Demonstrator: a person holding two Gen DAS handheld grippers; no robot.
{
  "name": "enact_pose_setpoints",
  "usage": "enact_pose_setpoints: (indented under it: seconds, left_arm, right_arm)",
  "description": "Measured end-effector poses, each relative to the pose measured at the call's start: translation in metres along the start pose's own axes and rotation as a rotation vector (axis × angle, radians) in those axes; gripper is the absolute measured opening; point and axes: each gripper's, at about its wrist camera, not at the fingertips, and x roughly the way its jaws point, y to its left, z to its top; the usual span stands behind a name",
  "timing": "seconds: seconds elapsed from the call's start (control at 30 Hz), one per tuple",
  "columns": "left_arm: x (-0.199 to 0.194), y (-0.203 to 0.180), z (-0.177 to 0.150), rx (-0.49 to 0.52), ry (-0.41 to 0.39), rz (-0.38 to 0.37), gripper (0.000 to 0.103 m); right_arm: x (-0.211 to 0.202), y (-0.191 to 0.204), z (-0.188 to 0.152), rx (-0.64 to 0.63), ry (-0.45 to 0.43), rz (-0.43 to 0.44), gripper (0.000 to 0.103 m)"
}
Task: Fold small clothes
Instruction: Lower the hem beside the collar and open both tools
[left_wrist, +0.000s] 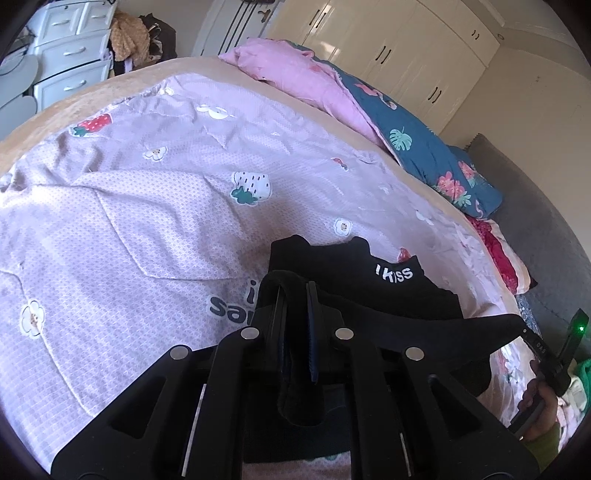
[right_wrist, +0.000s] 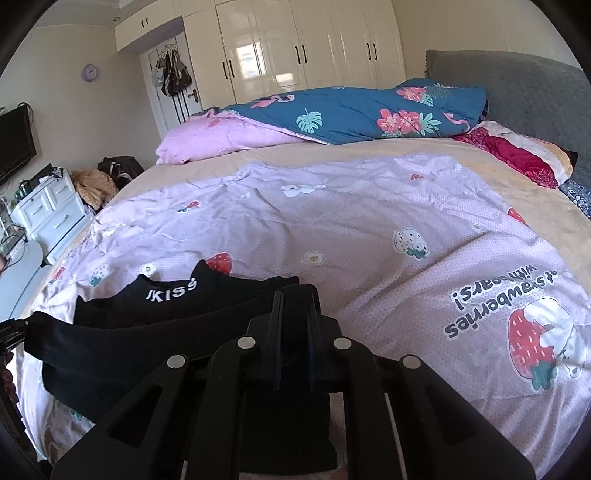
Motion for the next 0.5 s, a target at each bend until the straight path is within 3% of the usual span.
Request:
enact_pose_setpoints:
  seconds: [0.17, 0.3, 0.37, 0.43, 0.5]
  left_arm:
    - [0.007, -0.002, -0.001, 0.009, 0.006, 0.007, 0.004]
    - [0.004, -0.006, -0.002, 0.022, -0.003, 0.006, 0.007]
    - [0.001, -0.007, -0.002, 0.026, -0.015, 0.013, 0.014]
    - [-0.005, -0.008, -0.001, 0.031, -0.043, 0.032, 0.030]
    - [-0.014, -0.008, 0.001, 0.027, -0.069, 0.033, 0.030]
  right_arm:
    - [0.013, 0.003, -0.002, -0.019, 0.007, -0.044, 0.010]
    - [0.018, 0.005, -0.005, -0.028, 0.012, -0.044, 0.018]
    - [0.019, 0.004, -0.007, -0.020, 0.014, -0.040, 0.025]
    - [0.017, 0.002, -0.009, -0.008, 0.012, -0.032, 0.030]
    - [0.013, 0.001, -0.010, -0.002, 0.005, -0.031, 0.030]
